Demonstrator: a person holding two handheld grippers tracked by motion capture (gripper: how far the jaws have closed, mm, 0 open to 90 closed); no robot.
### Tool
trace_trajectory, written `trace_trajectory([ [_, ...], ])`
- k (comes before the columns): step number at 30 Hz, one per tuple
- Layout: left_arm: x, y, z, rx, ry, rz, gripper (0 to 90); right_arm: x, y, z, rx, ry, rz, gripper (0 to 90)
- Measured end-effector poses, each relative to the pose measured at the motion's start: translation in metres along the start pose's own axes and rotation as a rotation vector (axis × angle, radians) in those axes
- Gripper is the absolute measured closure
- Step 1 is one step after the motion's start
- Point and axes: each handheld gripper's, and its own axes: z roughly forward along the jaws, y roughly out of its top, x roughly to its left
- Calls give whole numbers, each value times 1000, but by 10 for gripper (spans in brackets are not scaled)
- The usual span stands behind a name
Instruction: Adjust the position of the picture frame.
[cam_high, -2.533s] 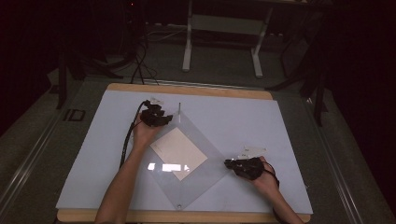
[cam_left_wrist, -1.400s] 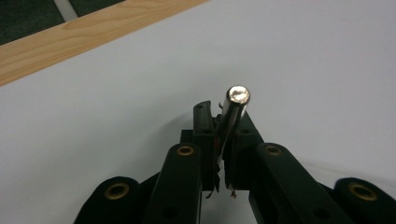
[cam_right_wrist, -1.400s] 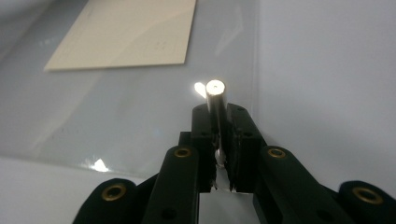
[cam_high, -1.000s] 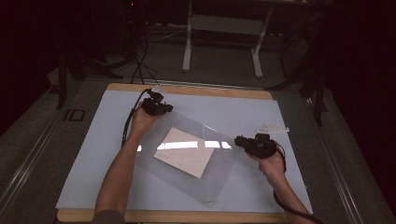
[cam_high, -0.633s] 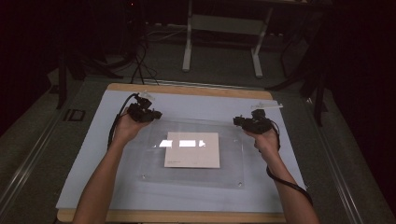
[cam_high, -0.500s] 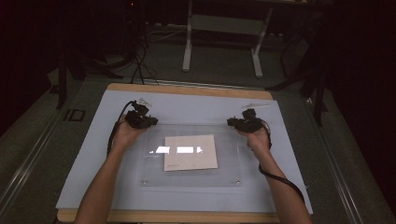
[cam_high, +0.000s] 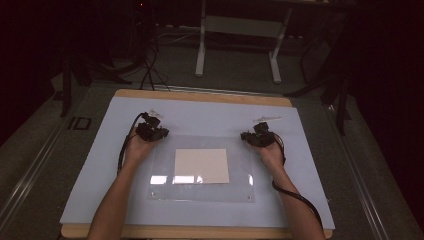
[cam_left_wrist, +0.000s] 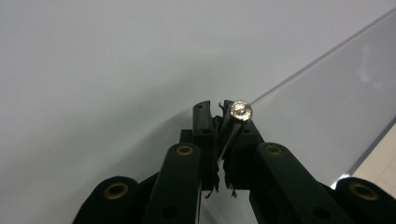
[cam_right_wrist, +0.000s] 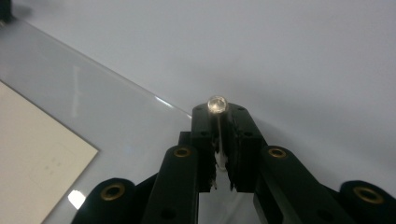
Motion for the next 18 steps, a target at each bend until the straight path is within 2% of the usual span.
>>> trace_trajectory([
  [2,-1,-2,0,-12,6,1,842,-4,-3,1,-29,30,22,817],
  [9,-1,-3,-1,-18,8,-14,841,-3,-4,1,-33,25,7,819],
  [18,-2,-3,-1,-19,13,-12,839,-3,-3,1,-24,26,-1,820],
])
